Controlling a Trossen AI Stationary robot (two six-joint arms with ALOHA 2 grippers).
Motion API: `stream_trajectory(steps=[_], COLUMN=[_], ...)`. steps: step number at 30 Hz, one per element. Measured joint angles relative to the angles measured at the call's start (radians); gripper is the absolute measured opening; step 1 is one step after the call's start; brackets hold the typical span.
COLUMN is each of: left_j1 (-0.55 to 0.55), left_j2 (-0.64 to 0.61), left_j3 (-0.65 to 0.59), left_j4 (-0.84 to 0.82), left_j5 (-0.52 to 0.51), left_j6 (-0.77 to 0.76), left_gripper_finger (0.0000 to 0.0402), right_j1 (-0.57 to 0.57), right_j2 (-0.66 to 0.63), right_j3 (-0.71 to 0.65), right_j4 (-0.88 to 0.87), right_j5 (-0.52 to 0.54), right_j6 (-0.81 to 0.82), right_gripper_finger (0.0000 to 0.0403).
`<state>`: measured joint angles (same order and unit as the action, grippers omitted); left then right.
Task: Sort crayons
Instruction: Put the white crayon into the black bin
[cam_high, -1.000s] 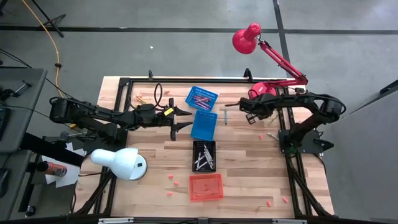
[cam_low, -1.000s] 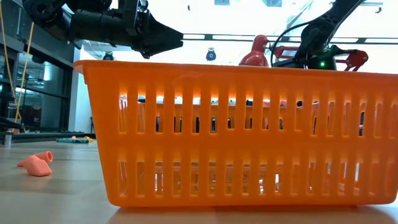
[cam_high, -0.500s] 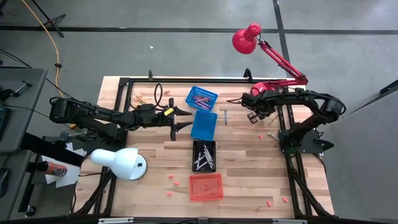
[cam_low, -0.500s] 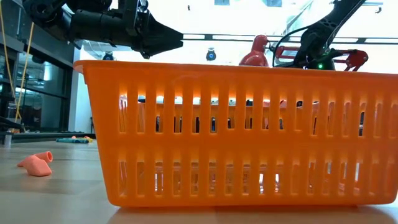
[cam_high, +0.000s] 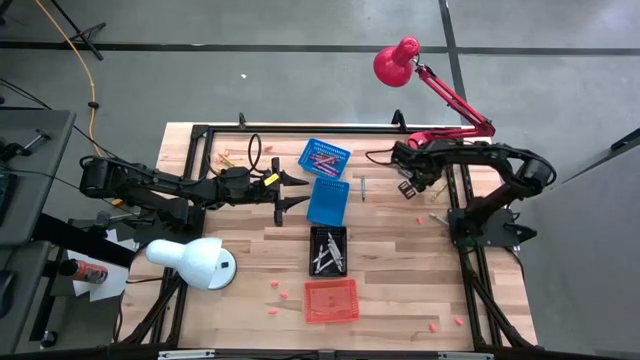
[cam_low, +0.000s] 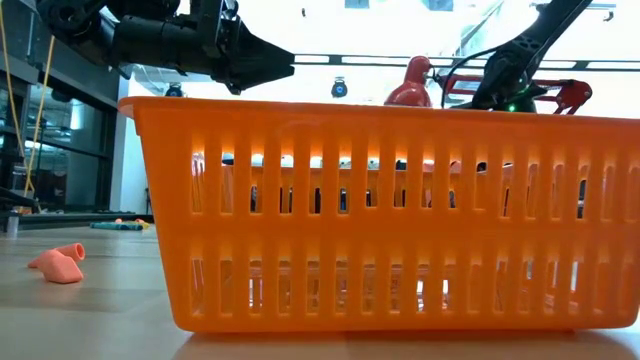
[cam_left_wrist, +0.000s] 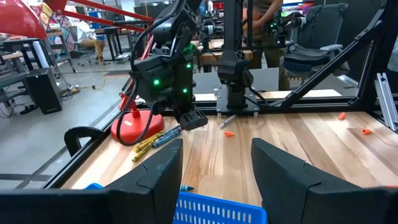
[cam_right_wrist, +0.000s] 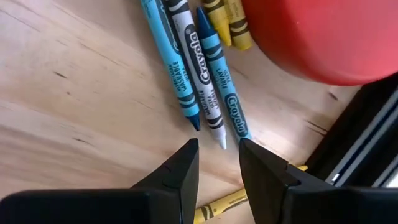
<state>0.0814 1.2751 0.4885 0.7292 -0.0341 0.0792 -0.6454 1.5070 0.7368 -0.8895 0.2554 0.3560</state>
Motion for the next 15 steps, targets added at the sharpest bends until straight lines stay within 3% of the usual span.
stream_trajectory(steps=[15], left_j1=[0.0], left_j2=[0.0], left_j3=[0.0], left_j4=[-0.001], left_j5=[0.0], left_j6=[0.0], left_gripper_finger=[0.0177], right_j1=[-0.092], right_j2=[0.0], right_j3=[0.0], right_j4=[0.042], right_j5=[-0.081], right_j6=[-0.122], right_gripper_finger=[0.011])
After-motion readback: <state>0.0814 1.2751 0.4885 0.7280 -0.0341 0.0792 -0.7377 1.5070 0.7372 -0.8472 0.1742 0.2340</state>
